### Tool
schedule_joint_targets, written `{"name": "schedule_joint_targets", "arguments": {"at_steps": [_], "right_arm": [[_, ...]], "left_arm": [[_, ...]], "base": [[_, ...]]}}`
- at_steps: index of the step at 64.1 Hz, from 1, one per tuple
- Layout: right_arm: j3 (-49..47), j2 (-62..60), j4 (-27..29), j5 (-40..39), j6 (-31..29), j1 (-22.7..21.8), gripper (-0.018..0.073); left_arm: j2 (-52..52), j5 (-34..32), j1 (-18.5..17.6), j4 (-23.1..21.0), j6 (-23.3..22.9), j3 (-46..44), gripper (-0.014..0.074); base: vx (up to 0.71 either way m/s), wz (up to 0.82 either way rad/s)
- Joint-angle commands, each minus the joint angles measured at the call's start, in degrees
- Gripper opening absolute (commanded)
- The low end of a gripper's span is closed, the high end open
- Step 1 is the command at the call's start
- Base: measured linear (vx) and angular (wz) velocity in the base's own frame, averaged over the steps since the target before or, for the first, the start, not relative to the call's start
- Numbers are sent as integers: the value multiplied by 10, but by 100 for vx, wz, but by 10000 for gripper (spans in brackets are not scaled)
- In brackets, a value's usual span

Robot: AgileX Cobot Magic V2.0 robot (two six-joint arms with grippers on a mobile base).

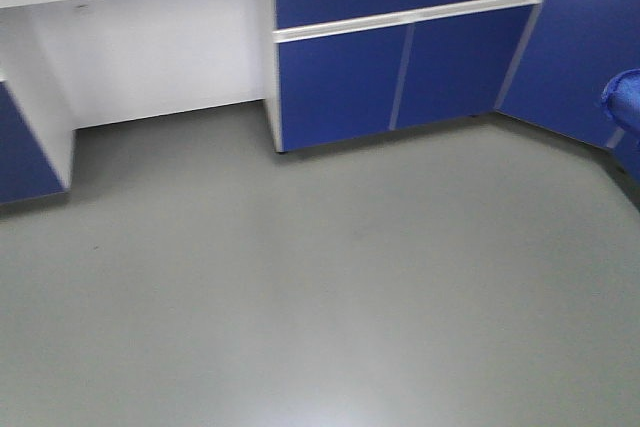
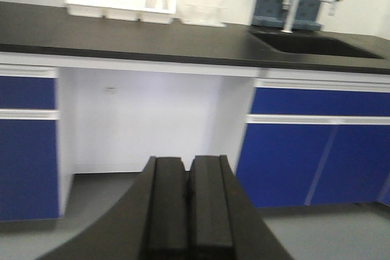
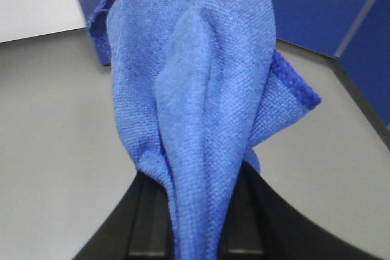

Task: Wipe right workspace with blue cloth
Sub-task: 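Hold the cloth in the right gripper while the base drives to another counter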

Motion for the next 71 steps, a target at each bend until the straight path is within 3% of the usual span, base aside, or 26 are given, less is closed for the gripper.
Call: {"name": "schedule_joint_targets", "arguments": {"at_steps": [1,71], "right_arm": [[-17,-1,-6,-39,-4,-2,-8],[-17,-1,-6,-39,-4,-2,-8]], "left_arm": [[-9,-45,0,-4,-5,18,-6],[-9,-45,0,-4,-5,18,-6]], "base": [[-5,-68],[1,-75]]}}
